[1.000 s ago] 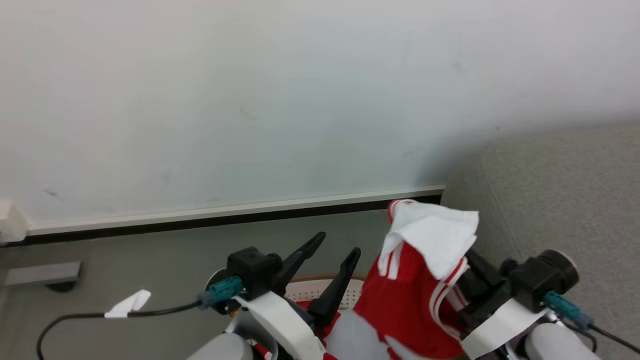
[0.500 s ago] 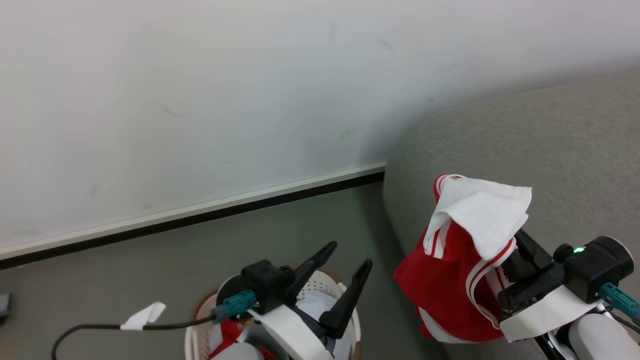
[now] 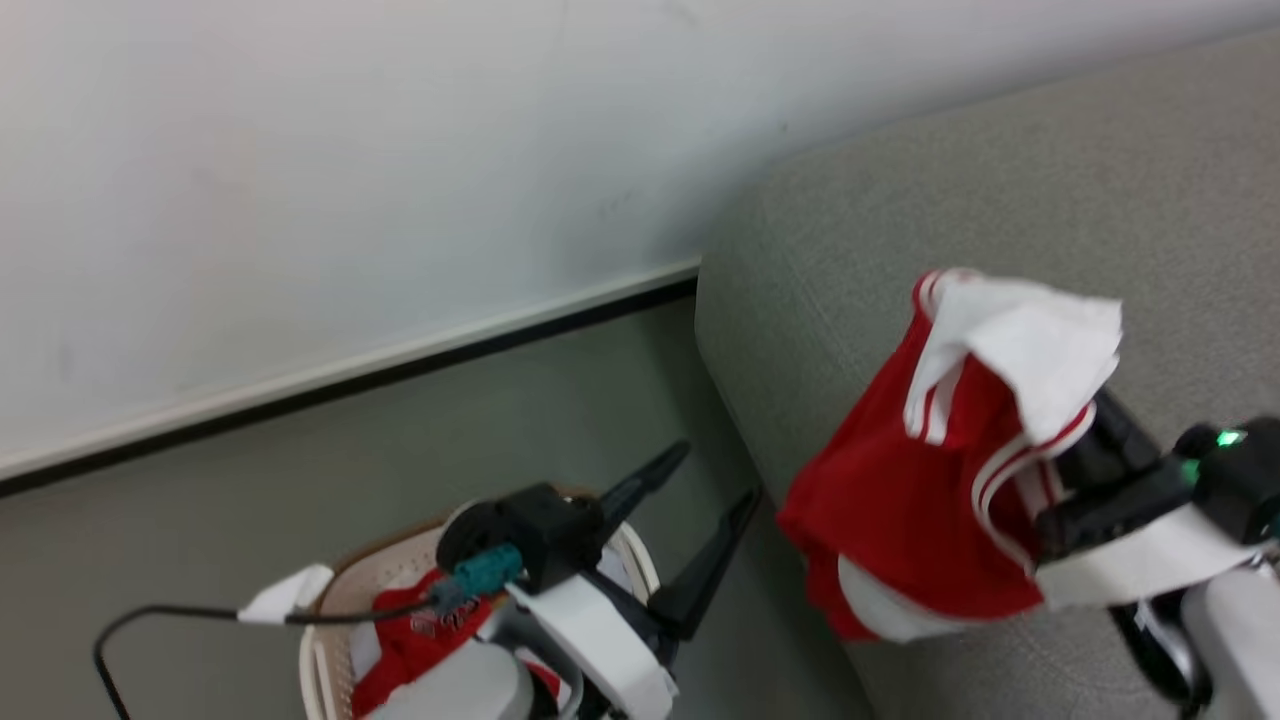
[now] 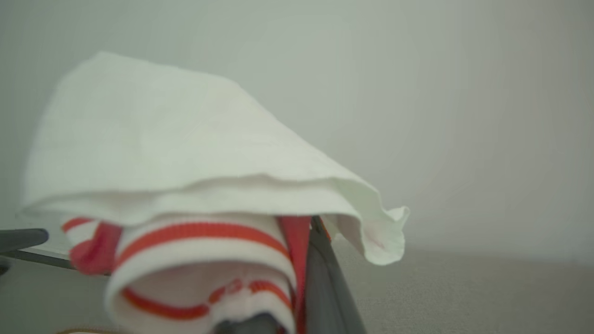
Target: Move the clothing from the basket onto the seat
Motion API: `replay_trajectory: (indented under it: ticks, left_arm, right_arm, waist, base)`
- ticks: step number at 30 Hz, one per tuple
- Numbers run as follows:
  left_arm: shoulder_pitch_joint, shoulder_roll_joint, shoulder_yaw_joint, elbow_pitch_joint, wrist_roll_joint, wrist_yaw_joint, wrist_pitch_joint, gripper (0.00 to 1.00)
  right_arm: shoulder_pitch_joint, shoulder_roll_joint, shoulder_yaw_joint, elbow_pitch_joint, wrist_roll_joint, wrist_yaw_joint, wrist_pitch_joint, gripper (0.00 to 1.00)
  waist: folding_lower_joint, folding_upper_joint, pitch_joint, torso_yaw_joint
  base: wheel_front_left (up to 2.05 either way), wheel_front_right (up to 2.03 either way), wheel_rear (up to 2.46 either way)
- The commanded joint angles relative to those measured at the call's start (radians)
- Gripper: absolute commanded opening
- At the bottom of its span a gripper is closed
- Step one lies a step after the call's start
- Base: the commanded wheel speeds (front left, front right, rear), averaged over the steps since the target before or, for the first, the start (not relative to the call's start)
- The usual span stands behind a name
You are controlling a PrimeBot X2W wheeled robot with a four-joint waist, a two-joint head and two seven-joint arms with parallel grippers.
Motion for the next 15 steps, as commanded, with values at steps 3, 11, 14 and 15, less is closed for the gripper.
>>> replay_trajectory:
  ticks: [3, 11, 14, 15]
  left_arm:
    - [-0.078, 0.026, 0.009, -0.023, 0.034, -0.012, 0.023, 1.00]
    - [-0.205, 0.044, 0.035, -0.057, 0.060, -0.038, 0.043, 1.00]
    - [-0.236, 0.050, 0.046, -0.063, 0.065, -0.047, 0.036, 1.00]
    - [-0.244, 0.051, 0.047, -0.065, 0.067, -0.051, 0.036, 1.00]
  right_arm:
    - [-0.132, -0.015, -0.054, 0.010, -0.013, -0.002, 0.012, 0.00]
    - [-0.422, -0.117, -0.240, 0.051, -0.084, -0.002, 0.067, 0.00]
    - [-0.538, -0.187, -0.322, 0.075, -0.120, -0.002, 0.115, 0.00]
    - [-0.574, -0.216, -0.352, 0.081, -0.132, -0.002, 0.135, 0.00]
  waist:
    - [0.0000, 0.0000, 0.139, 0.037]
    - [0.0000, 0.0000, 0.322, 0.119]
    - [0.0000, 0.0000, 0.365, 0.149]
    - [0.0000, 0.0000, 0.376, 0.158]
  base:
    - [0.00, 0.00, 0.00]
    - [0.00, 0.00, 0.00]
    - [0.00, 0.00, 0.00]
    - [0.00, 0.00, 0.00]
